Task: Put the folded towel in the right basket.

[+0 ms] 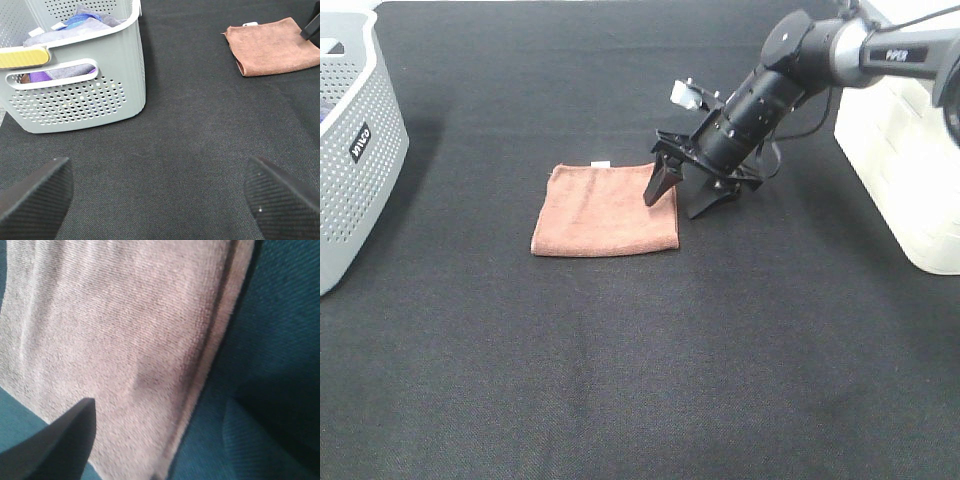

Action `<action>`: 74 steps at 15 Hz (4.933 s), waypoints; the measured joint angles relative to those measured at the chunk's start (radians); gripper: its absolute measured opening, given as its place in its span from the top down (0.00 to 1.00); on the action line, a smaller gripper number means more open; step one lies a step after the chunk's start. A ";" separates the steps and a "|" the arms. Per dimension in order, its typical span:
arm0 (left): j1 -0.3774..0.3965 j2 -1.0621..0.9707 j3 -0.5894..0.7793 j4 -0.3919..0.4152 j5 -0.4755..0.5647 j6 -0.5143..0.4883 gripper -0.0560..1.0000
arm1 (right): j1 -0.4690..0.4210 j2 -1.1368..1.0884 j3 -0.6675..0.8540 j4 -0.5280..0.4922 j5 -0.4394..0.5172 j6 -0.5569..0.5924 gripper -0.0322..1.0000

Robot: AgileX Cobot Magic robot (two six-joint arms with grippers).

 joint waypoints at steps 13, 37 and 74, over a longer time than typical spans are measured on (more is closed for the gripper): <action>0.000 0.000 0.000 0.000 0.000 0.000 0.11 | -0.002 0.046 -0.011 0.154 -0.005 -0.059 0.97; 0.000 0.000 0.000 0.000 0.000 0.000 0.11 | -0.076 -0.468 -0.465 -0.574 0.197 0.211 0.97; 0.000 0.000 0.000 0.000 0.000 0.000 0.11 | -0.152 -0.988 0.462 -0.525 0.201 0.193 0.09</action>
